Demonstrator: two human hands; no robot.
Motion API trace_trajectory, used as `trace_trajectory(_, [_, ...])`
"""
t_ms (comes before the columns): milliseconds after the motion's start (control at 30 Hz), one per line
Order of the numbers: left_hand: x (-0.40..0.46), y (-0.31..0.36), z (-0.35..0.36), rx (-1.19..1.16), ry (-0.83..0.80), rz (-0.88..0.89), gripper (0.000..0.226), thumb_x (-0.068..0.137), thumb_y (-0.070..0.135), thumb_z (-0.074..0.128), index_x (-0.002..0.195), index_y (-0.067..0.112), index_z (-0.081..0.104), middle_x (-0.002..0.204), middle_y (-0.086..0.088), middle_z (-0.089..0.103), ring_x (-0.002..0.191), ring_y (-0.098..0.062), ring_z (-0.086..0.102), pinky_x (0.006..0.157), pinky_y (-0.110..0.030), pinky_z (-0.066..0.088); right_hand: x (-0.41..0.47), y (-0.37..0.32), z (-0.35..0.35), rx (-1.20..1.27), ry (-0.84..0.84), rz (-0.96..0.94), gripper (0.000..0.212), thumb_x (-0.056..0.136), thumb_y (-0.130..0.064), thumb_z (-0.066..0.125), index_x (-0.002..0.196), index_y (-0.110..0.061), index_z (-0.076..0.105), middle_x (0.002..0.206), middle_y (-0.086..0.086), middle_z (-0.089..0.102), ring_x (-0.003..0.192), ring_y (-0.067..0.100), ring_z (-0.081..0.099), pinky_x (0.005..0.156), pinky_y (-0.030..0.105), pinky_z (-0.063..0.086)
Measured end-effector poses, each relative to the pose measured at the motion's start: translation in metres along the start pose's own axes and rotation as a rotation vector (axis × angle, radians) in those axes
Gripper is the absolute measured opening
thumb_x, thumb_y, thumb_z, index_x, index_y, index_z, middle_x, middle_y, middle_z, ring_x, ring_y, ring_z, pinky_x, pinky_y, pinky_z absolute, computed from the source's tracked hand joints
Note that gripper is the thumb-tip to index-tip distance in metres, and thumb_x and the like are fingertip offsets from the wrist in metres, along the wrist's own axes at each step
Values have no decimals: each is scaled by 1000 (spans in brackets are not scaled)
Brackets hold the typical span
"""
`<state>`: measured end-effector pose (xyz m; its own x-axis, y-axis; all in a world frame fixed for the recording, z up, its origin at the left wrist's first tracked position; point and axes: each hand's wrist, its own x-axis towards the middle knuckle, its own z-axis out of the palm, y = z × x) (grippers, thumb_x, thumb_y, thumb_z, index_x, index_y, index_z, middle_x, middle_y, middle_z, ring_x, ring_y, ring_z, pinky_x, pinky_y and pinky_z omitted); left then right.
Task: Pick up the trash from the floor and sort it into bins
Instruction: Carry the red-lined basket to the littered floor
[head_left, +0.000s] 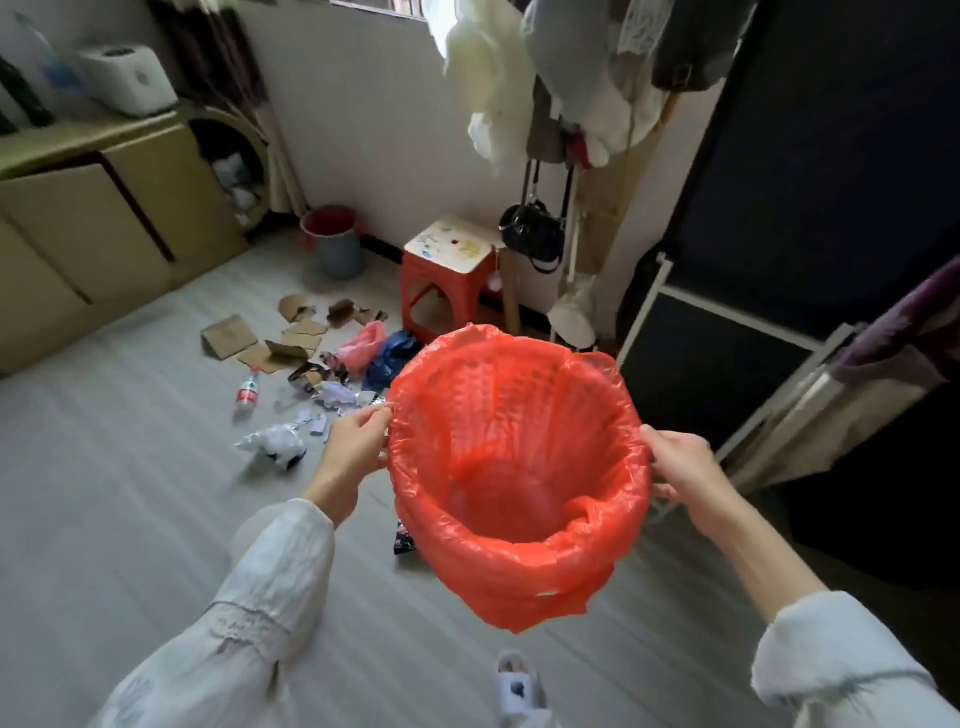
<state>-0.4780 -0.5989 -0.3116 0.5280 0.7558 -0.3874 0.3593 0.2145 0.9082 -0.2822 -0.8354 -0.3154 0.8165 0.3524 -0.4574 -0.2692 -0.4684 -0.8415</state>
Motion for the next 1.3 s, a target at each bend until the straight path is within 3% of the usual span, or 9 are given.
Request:
trace_trajectory(100, [34, 8, -26, -32, 57, -17, 29, 96, 16, 42, 83, 19, 67, 78, -1, 66, 70, -14, 59, 59, -24, 47, 39, -31, 42, -50, -49, -32, 29, 92, -27, 50, 70, -10, 60, 63, 6, 59, 58, 18, 56, 67, 35, 48])
trace_trajectory(333, [154, 50, -70, -55, 197, -37, 29, 93, 14, 44, 75, 19, 66, 77, -5, 62, 71, -18, 55, 64, -28, 47, 153, -104, 141, -58, -140, -45, 33, 95, -25, 48, 69, -9, 58, 61, 6, 57, 54, 16, 55, 56, 26, 47])
trace_trajectory(500, [236, 100, -94, -40, 204, -6, 30, 94, 13, 43, 76, 18, 66, 76, -8, 61, 71, -20, 56, 64, -29, 48, 217, -166, 189, -32, -149, -40, 31, 95, -26, 49, 71, -10, 57, 64, 5, 56, 57, 16, 54, 57, 27, 48])
trace_trajectory(667, [308, 131, -115, -85, 197, 18, 29, 95, 12, 42, 91, 14, 70, 73, -2, 64, 67, -15, 56, 60, -27, 46, 266, -220, 225, -64, -135, -97, 28, 95, -25, 48, 80, -6, 60, 69, 7, 57, 59, 16, 54, 61, 29, 47])
trace_trajectory(767, [349, 146, -122, -91, 183, 33, 30, 95, 13, 42, 84, 21, 69, 75, -2, 64, 69, -15, 57, 62, -28, 47, 294, -243, 244, -67, -106, -106, 30, 95, -26, 48, 75, -8, 60, 65, 5, 57, 58, 16, 53, 66, 33, 48])
trace_trajectory(1033, [511, 180, -147, -22, -14, 27, 25, 94, 18, 47, 82, 19, 69, 81, -6, 69, 75, -20, 64, 64, -30, 51, 369, -281, 311, 30, 80, -82, 21, 93, -22, 47, 85, -9, 61, 72, 7, 57, 65, 18, 53, 66, 34, 45])
trace_trajectory(1167, [583, 188, -160, 114, -188, 24, 27, 95, 18, 44, 89, 12, 70, 92, -13, 70, 82, -23, 64, 81, -40, 54, 398, -284, 354, 59, 217, -1, 24, 88, -27, 49, 67, -17, 52, 66, 4, 50, 69, 21, 46, 67, 34, 39])
trace_trajectory(1300, [631, 187, -172, 181, -260, -10, 23, 97, 20, 42, 99, 18, 65, 96, -8, 70, 86, -21, 65, 81, -39, 54, 410, -281, 390, 120, 248, 92, 29, 87, -30, 51, 59, -22, 54, 60, -3, 52, 66, 18, 48, 66, 35, 40])
